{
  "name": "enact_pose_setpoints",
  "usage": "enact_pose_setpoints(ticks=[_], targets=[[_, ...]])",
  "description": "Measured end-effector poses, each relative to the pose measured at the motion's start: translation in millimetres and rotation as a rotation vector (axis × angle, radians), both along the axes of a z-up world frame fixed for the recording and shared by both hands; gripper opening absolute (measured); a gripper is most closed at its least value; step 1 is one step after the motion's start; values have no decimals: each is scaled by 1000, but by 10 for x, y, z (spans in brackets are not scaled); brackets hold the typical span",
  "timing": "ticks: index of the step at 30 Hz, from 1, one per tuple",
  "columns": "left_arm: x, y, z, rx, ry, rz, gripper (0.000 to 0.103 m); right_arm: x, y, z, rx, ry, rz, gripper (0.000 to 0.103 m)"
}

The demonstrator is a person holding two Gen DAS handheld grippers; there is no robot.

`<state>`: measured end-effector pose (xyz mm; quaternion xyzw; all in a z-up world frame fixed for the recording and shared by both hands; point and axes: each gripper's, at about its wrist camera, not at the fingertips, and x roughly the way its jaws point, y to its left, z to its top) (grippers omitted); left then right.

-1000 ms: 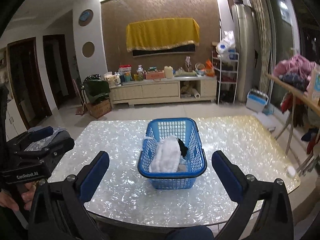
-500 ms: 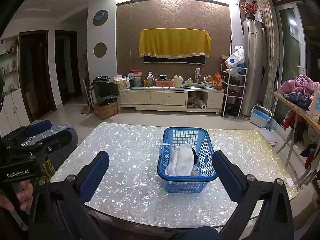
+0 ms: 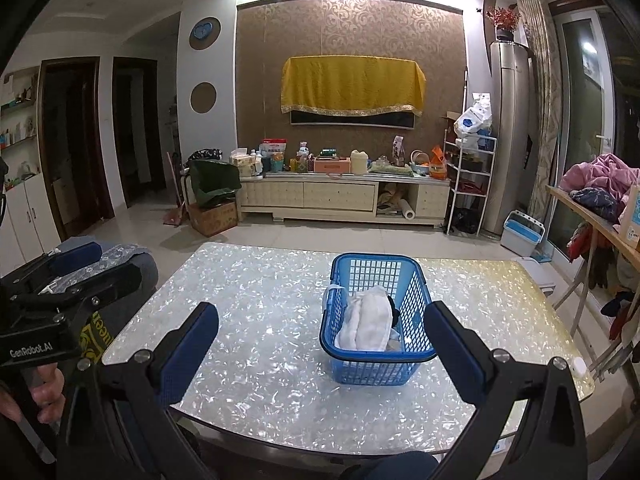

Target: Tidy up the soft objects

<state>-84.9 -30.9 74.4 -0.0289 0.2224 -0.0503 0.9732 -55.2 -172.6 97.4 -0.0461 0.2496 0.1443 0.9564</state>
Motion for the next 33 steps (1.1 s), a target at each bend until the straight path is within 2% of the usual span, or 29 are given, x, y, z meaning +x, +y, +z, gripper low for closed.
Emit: enact_pose_setpoints(ticks=[5, 9, 14, 19, 33], targets=[[-43, -41, -12, 39, -19, 1, 92, -20, 14, -15, 2, 1, 2, 103], [-81, -66, -11, 27, -36, -36, 92, -25, 10, -18, 2, 6, 3, 103], [-67, -101, -34, 33, -22, -35, 92, -36, -2, -20, 1, 10, 3, 103], [-68, -82, -48, -5, -13, -55, 92, -25, 2, -30, -4, 19, -1, 103], [-92, -118, -52, 14, -11, -59, 92, -47, 16, -29, -12, 23, 7, 103]])
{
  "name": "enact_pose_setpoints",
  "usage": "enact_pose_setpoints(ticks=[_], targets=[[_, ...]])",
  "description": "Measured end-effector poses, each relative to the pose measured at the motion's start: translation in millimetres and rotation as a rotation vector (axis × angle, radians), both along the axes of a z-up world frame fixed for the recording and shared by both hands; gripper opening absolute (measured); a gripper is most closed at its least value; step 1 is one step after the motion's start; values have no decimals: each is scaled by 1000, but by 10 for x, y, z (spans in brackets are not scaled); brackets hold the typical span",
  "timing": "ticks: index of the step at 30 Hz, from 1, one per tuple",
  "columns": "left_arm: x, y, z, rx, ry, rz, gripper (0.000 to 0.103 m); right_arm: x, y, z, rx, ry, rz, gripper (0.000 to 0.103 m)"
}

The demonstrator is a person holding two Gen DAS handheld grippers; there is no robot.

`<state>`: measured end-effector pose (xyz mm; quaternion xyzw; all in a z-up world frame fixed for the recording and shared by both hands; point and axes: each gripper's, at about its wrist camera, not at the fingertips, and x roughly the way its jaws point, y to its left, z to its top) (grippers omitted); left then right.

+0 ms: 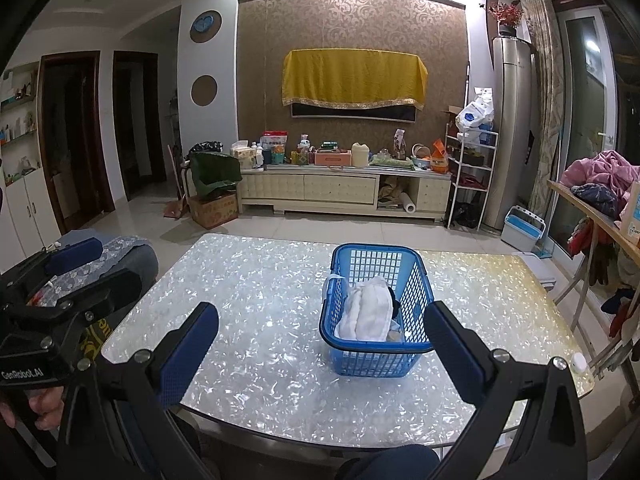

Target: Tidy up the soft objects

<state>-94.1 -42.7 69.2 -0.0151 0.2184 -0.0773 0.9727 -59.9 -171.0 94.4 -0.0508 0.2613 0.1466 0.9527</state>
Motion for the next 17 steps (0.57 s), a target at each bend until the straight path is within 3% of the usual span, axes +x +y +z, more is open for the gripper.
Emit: enact_pose_setpoints(ticks=[17], targets=[[-32, -26, 10, -5, -11, -12, 92, -29, -17, 8, -1, 9, 1, 103]])
